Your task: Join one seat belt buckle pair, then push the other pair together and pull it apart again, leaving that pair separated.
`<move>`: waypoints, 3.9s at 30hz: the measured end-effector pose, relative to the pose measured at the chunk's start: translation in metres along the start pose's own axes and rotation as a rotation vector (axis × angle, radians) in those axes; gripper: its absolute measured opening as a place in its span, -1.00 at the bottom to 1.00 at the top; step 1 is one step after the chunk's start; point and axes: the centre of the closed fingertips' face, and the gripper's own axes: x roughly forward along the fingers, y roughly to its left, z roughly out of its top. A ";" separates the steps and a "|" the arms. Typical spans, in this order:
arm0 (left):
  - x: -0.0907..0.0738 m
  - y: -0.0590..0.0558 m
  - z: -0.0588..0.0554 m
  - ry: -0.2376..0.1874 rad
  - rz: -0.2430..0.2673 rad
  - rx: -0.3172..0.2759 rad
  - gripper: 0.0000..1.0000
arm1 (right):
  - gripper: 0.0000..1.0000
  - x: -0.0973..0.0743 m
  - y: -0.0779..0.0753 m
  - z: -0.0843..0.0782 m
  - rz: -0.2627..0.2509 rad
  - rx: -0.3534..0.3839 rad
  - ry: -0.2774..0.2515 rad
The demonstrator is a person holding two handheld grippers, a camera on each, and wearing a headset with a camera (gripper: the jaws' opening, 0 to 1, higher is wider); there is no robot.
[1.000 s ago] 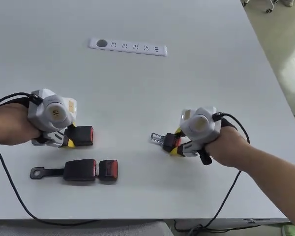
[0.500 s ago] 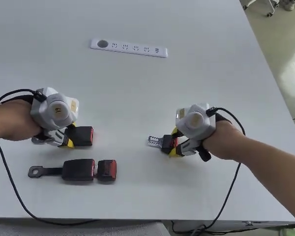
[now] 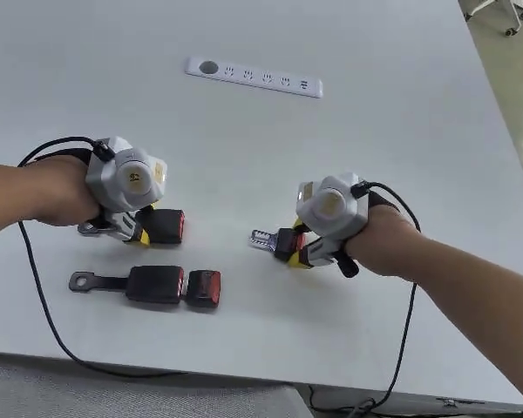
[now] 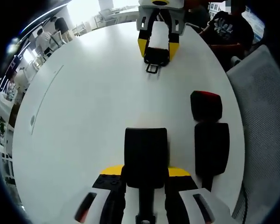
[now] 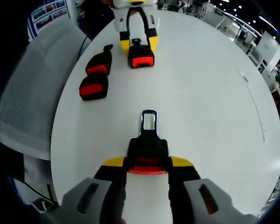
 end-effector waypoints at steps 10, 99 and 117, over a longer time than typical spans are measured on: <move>0.003 -0.001 -0.001 0.019 -0.021 0.028 -0.36 | -0.30 0.021 0.007 0.046 0.018 -0.013 -0.060; 0.007 0.000 0.004 -0.036 -0.037 0.022 -0.36 | -0.31 0.034 0.006 0.078 0.038 -0.050 -0.105; 0.001 -0.007 0.009 0.001 -0.033 0.051 -0.35 | -0.29 -0.018 0.005 -0.043 -0.020 0.019 -0.001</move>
